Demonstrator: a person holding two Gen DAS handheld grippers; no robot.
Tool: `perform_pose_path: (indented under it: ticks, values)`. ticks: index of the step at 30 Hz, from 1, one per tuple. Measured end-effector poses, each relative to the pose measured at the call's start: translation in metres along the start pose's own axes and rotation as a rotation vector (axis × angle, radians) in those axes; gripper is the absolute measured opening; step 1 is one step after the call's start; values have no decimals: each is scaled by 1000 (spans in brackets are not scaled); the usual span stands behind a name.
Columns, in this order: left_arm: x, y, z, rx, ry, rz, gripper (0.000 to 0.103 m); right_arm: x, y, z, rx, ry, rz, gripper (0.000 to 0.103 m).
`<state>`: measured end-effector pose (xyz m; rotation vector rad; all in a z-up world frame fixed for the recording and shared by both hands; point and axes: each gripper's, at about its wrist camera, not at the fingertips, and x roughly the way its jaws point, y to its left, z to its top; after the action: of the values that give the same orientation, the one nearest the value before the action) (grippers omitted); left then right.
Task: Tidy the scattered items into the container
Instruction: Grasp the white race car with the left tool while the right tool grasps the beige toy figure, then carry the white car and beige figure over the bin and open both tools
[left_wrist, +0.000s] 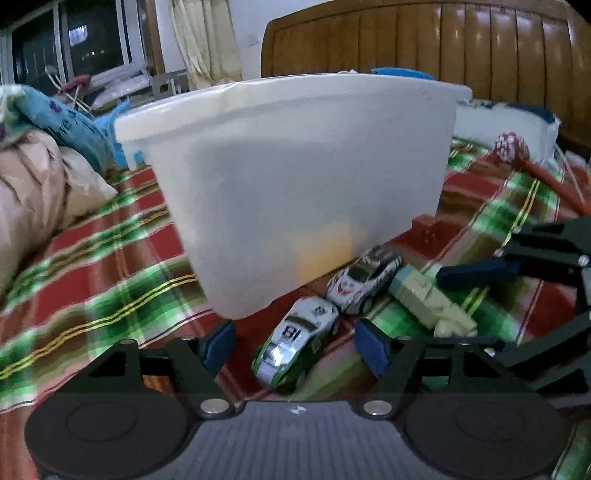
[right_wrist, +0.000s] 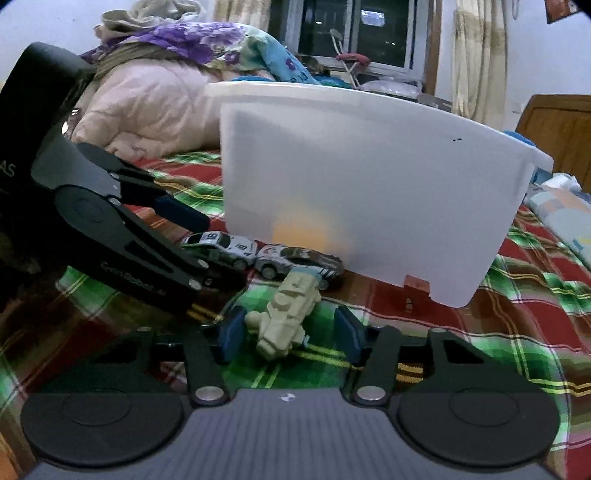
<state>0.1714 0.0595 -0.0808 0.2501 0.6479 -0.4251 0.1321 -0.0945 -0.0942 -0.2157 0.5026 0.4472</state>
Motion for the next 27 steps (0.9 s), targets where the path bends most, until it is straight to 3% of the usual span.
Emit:
perform_pose_path:
  ticks: [2,3,5,14,27]
  values:
    - [-1,0,-1,-25,13,-20,60,4,0,1,-8,10,0,55]
    - [-3,-1,-1,-27,16,-17,56,4,1,1,-12,15,-3,49]
    - [-7,-10,-2,-20,23,-4,33,0,3,0,-34,15,-14,40]
    - [-42,-47,-12,-69,30,18,33,-25,-9,-8,-7,21,-51,40]
    - [-105,-61,25,-98,-135,19,33,-64,-25,7,71,-23,-71,40]
